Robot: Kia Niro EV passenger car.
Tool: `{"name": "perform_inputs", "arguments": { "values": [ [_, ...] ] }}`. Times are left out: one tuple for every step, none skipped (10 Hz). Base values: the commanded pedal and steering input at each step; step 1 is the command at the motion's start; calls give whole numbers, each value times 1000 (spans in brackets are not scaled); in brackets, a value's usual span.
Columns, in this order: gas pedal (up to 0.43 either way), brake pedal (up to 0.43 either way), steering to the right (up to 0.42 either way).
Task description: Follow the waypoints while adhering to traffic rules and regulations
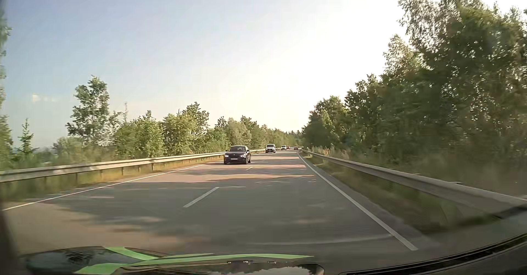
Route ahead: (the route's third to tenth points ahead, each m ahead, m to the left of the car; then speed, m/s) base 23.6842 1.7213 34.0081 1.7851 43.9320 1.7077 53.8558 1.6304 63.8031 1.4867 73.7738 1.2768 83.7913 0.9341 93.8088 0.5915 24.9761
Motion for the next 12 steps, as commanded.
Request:
{"name": "perform_inputs", "arguments": {
  "values": [
    [0, 0, 4],
    [0, 0, 3],
    [0, 0, 4],
    [0, 0, 3],
    [0, 0, 1],
    [0, 0, 0],
    [0, 0, 0],
    [0, 0, 0],
    [0, 0, 0],
    [0, 0, 0],
    [0, 0, 0],
    [0, 0, 0]
  ]
}}
